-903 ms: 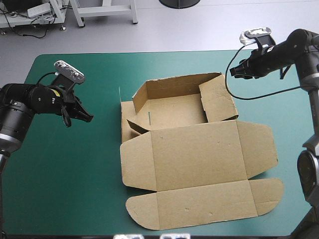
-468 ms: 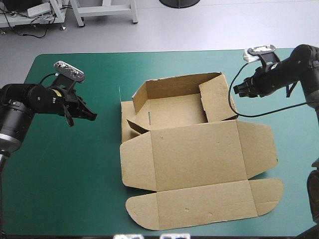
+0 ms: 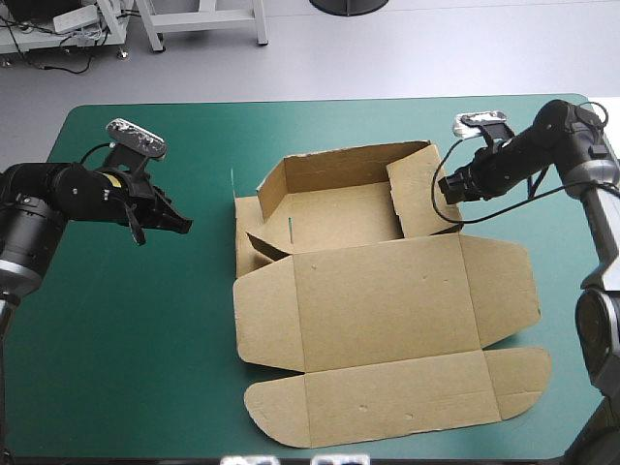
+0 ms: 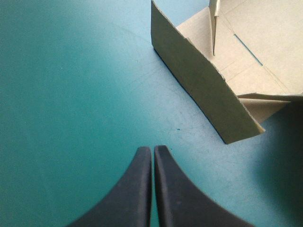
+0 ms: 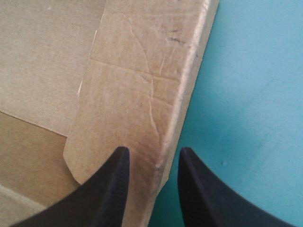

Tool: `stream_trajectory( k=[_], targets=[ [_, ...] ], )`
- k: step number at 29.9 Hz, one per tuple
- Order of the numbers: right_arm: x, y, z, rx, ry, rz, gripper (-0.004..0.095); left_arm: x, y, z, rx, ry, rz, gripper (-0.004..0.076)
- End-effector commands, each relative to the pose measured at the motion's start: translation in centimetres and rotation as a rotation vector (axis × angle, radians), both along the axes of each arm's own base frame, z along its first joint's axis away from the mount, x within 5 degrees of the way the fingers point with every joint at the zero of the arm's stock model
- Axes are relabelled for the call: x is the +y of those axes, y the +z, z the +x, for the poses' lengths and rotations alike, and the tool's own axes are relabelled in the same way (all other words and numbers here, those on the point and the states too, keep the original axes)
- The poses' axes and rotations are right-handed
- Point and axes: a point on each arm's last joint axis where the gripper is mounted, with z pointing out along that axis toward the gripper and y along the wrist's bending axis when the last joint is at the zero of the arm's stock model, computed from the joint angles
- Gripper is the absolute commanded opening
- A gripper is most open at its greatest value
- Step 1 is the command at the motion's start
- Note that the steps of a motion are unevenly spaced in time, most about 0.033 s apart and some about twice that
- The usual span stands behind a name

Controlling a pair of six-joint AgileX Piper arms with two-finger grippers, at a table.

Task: Fold the box

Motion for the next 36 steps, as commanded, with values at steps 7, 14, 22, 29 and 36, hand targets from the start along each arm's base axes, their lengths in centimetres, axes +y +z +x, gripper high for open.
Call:
stream_trajectory(
  k=[7,14,22,29,36],
  targets=[
    [0.3,-0.2,1.0,-0.044,0.007,0.034,0.0331,0.0,2.0,-0.5,-0.102,0.010,-0.039,0.0008],
    [0.9,-1.8,2.0,-0.014,0.030,0.103,0.0325,0.0,2.0,-0.4,-0.110,0.011,-0.042,0.0008],
    [1.3,-2.6,2.8,-0.009,-0.001,0.181,0.0120,-0.2,2.1,-0.4,-0.107,0.008,-0.065,0.0008],
    [1.8,-1.8,3.0,-0.050,-0.026,0.264,-0.0014,-0.2,2.3,-0.2,-0.142,0.020,-0.074,0.0008],
    [1.5,2.6,1.7,-0.187,-0.032,0.271,-0.0015,0.3,2.9,0.6,-0.239,0.110,-0.087,0.0008]
  ],
)
